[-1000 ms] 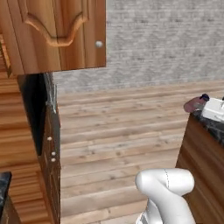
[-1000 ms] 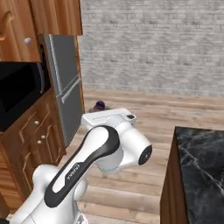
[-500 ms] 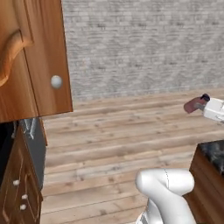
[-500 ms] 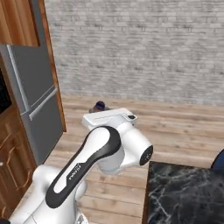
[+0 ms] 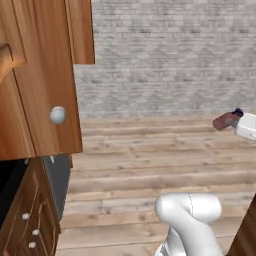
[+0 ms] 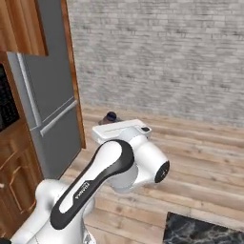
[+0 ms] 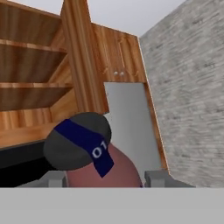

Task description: Pick the juice from the counter and place it in the open cabinet.

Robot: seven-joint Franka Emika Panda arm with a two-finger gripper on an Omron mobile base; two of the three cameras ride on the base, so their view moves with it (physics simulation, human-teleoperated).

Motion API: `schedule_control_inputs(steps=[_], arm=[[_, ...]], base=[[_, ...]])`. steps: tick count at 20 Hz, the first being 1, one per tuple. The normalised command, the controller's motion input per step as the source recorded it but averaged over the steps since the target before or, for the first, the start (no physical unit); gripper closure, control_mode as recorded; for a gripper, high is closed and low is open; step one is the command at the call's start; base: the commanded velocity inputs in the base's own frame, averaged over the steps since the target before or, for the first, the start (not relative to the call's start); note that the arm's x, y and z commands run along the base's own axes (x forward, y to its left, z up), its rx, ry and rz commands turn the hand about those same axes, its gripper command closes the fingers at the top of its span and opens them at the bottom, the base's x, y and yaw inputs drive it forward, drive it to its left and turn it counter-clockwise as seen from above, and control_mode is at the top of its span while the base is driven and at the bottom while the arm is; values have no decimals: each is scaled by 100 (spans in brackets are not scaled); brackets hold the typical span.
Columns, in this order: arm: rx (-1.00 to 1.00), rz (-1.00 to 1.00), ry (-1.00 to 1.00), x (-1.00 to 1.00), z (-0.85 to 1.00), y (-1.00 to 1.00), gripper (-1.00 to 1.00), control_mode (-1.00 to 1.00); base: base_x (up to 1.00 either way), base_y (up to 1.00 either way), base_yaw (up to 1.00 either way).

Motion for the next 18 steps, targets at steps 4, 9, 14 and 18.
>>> schedule_control_inputs(steps=[4,9,14,18], arm=[[0,0,0,0,0,0,100,100],[0,0,0,0,0,0,100,100],[0,0,0,0,0,0,100,100],[0,0,0,0,0,0,100,100]], base=[[-63,-34,49],[-61,-33,52],[-46,-38,56],[-21,-13,56]])
